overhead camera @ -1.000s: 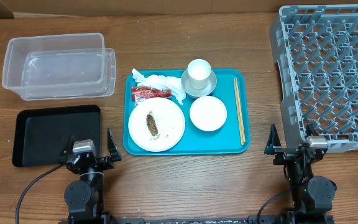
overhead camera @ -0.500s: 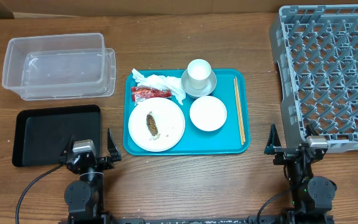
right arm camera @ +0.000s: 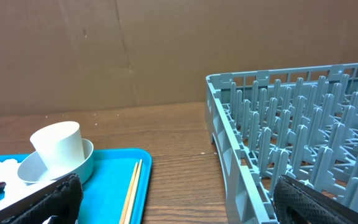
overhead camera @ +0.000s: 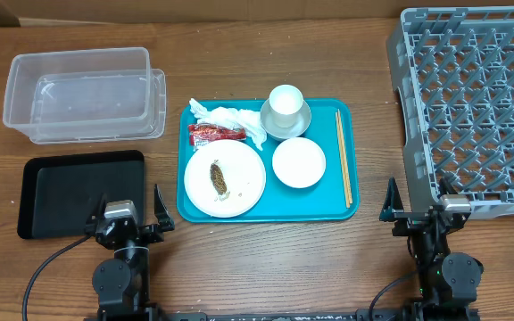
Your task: Sort waste into correct bins and load items into the dishwasher
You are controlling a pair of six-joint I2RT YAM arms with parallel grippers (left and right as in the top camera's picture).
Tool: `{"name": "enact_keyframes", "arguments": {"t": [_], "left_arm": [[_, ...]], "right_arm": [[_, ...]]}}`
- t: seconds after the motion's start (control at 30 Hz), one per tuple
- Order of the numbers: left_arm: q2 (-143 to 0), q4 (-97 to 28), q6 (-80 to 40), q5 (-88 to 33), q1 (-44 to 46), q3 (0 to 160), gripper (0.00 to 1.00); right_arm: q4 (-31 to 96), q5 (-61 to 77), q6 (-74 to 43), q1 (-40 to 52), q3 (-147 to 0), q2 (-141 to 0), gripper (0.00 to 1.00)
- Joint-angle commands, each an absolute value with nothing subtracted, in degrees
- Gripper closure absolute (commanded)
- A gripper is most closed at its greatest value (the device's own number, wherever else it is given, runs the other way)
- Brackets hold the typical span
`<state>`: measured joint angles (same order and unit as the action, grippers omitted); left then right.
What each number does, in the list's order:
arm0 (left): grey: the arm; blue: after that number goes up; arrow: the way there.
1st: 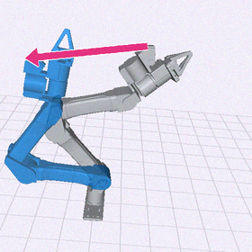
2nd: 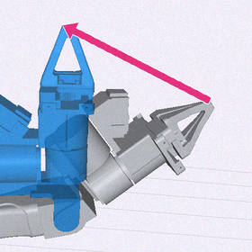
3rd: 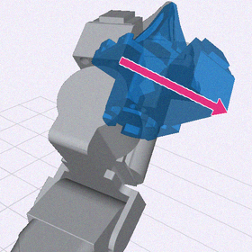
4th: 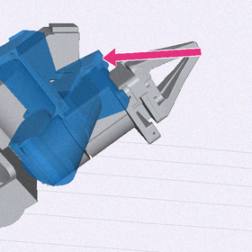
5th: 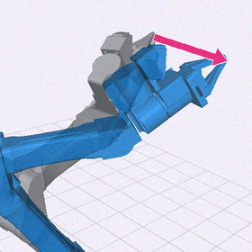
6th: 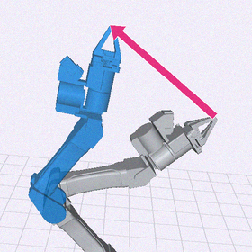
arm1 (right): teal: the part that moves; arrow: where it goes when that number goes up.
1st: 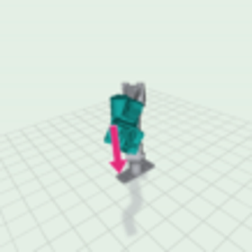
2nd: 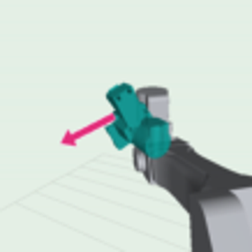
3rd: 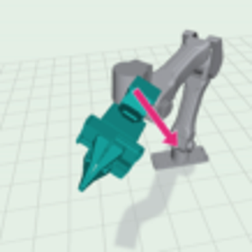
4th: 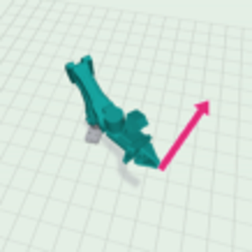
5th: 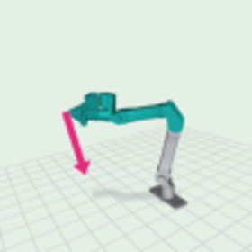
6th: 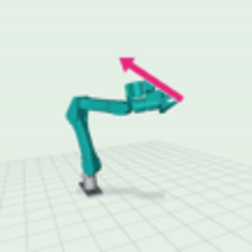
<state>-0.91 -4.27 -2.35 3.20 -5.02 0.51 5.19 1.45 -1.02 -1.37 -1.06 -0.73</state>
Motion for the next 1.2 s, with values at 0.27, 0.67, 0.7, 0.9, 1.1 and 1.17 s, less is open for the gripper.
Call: {"name": "enact_keyframes", "arguments": {"t": [0.27, 0.67, 0.7, 0.9, 1.1, 1.17], "left_arm": [[-0.25, -4.16, -1.06, 3.11, -5.45, 0.27, 0.00], [-0.25, 1.26, -36.45, -22.87, -5.45, 0.27, 0.00], [-0.25, 3.68, -42.44, -23.31, -5.43, 0.27, 0.00], [-0.25, 23.18, -52.29, -28.47, -5.45, 0.27, 0.00], [-0.78, 25.65, -50.50, -33.39, -5.45, 4.75, 0.00], [-2.63, 20.23, -46.54, -34.20, -5.45, 9.28, 0.00]], "right_arm": [[4.84, 1.13, -0.60, -1.34, -0.47, -0.16, 0.00], [4.84, 1.13, -0.60, -1.34, -0.47, -0.16, 0.00], [4.84, 1.13, -0.60, -1.34, -0.47, -0.16, 0.00], [4.84, 1.13, -0.60, -1.34, -0.47, -0.16, 0.00], [4.84, 1.13, -0.60, -1.34, -0.47, -0.16, 0.00], [4.84, 1.13, -0.60, -1.34, -0.47, -0.16, 0.00]]}}
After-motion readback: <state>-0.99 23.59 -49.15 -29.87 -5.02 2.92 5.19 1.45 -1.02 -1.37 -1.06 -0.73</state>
